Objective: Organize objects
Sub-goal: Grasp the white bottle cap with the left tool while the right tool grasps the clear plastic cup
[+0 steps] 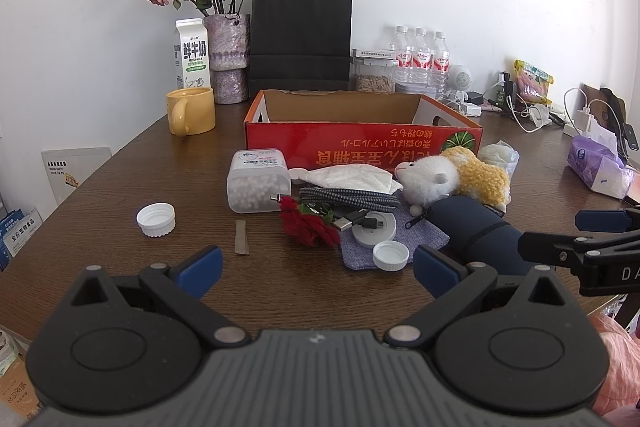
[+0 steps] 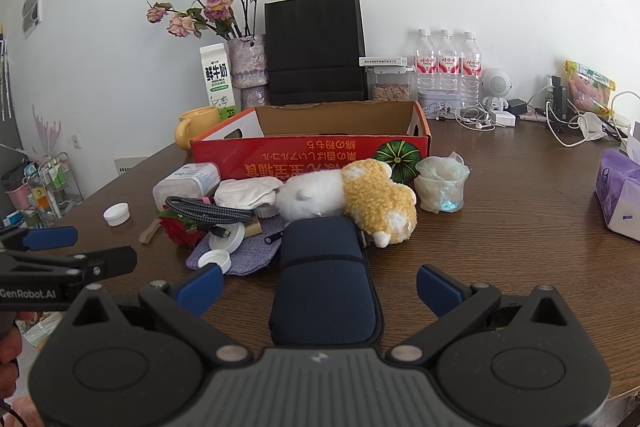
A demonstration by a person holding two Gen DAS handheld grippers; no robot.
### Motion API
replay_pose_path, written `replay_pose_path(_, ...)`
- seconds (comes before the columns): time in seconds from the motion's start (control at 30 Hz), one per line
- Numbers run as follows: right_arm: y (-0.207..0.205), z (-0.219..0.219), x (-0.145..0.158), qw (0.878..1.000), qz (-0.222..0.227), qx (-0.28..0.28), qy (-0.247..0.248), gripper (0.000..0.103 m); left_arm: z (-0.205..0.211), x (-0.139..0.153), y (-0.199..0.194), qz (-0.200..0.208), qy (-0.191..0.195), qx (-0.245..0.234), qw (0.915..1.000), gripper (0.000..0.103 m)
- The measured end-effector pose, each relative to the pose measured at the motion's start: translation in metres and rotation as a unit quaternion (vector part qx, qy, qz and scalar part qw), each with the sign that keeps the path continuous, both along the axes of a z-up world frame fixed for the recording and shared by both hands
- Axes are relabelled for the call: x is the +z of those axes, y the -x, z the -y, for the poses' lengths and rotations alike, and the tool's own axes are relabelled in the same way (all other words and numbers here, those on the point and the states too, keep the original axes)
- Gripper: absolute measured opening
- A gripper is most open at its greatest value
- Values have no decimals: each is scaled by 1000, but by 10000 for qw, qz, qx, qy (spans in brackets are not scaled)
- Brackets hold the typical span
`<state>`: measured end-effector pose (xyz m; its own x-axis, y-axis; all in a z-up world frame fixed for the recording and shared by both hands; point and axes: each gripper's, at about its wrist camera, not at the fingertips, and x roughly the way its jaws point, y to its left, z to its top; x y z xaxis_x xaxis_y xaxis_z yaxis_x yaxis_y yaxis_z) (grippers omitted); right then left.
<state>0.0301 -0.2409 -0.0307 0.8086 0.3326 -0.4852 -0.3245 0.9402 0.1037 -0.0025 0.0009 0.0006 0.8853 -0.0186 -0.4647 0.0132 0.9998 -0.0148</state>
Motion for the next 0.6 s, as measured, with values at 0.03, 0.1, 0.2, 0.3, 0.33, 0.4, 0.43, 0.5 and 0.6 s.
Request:
replay_pose_path(0.03,-1,0,0,10000,4,-2,18,103,-2,2,0,33,6,25,10000,103)
replay_pose_path(0.1,-1,2,2,10000,37,-4,36,103,-7,6,-2,91,26,104,9999,103)
replay_pose_path(0.2,-5,6,5,9999,131,-67,59,103,-15,12,-3,198,-2,214,9996,103)
replay_pose_path(0.3,-12,12,7,9997,177,-147,49,103,-24,15,-9,232,-35,361,9991,103)
replay_pose_path(0.33,-15,14,8,9996,197,-169,53,103,-27,15,-11,225,-27,406,9989,103)
replay_pose_path(0.4,-21,18,8,9994,244,-224,79,103,-35,15,-17,206,-31,528,9984,103)
replay_pose_path(0.43,-25,20,9,9993,268,-254,96,103,-39,14,-19,195,-39,591,9981,103)
replay_pose_path(0.5,-33,24,9,9989,322,-314,143,103,-47,14,-25,167,-32,714,9973,103)
replay_pose_path(0.6,-46,29,10,9978,418,-432,274,103,-62,12,-34,119,35,899,9959,103)
